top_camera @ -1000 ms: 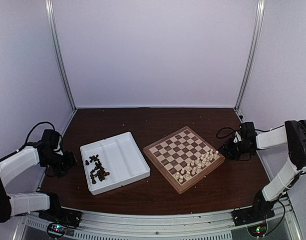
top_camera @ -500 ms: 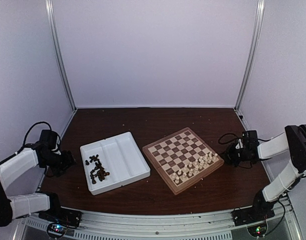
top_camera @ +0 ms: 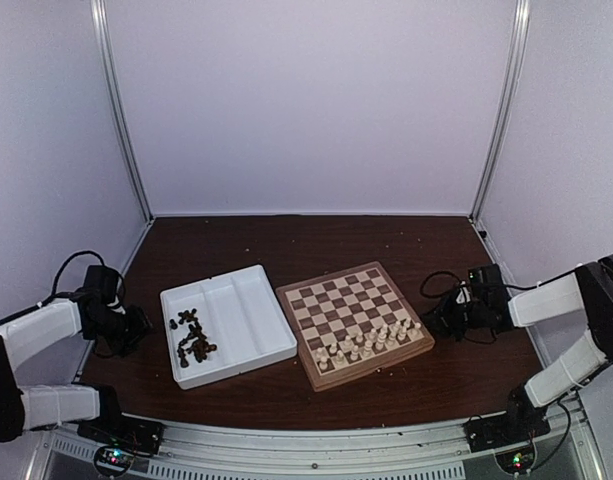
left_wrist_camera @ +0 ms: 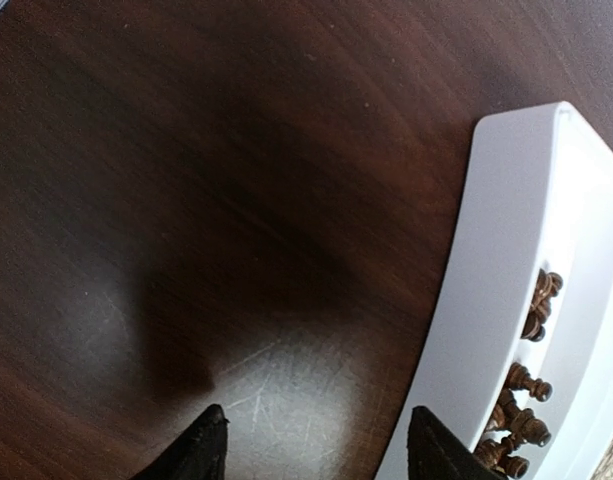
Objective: Set up the chess pieces on the board
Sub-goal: Reset both arms
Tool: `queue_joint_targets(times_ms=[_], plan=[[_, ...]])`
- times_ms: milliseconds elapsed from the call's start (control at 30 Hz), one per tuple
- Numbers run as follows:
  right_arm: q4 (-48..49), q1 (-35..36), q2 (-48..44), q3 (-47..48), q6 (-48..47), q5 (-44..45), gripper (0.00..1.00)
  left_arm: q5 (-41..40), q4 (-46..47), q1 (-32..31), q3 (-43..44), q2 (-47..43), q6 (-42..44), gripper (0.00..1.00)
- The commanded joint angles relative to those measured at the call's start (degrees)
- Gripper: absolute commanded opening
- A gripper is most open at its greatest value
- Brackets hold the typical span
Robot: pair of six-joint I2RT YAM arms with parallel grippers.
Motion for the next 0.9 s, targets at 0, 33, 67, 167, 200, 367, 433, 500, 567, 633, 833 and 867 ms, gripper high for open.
queue_joint_targets(times_ms=[0, 33, 67, 167, 200, 367, 433, 500, 567, 633, 833, 867], plan=[[-4.54, 0.54, -4.56, 1.48, -2.33, 3.19, 0.2, -0.29, 4.64, 0.56, -0.85, 2.7, -0.84, 0.59], [-7.37, 0.41, -5.51, 2.74, -4.03, 4.33, 0.22, -0.03, 5.53, 0.57, -1.02, 3.44, -0.72, 0.58], [-10.33, 0.11, -6.48, 3.98, -5.79, 5.42, 0.24, 0.21, 6.53, 0.55, -1.19, 4.05, -0.67, 0.57], [-18.22, -1.31, -9.47, 7.49, -10.7, 8.55, 0.28, 1.77, 10.09, 0.58, -1.75, 6.58, -0.88, 0.56], [-20.31, -1.91, -10.45, 8.32, -12.2, 9.68, 0.29, 2.45, 11.32, 0.53, -1.78, 7.71, -1.0, 0.55], [-28.85, -3.94, -17.52, 12.17, -20.96, 18.56, 0.34, 6.9, 18.23, 0.41, -1.8, 14.33, -2.53, 0.53], [-30.53, -4.07, -21.5, 12.73, -24.14, 22.85, 0.37, 8.4, 20.99, 0.23, -1.61, 17.01, -3.16, 0.53], [-30.88, -4.18, -24.52, 12.64, -26.62, 26.95, 0.43, 9.25, 22.79, -0.27, -0.64, 19.87, -3.4, 0.53], [-30.08, -4.17, -26.78, 12.16, -29.06, 30.5, 0.51, 9.73, 23.78, -0.99, 0.63, 22.06, -3.21, 0.53], [-28.74, -4.17, -28.3, 11.73, -30.69, 32.13, 0.53, 9.91, 23.8, -1.14, 2.16, 23.58, -2.63, 0.53], [-26.46, -4.17, -28.69, 12.57, -33.98, 32.37, 0.69, 4.26, 18.85, -1.14, 6.91, 22.34, 0.92, 0.57], [-25.79, -4.17, -28.6, 12.48, -34.54, 32.72, 0.73, 2.12, 17.86, -1.12, 7.34, 21.22, 1.61, 0.58]])
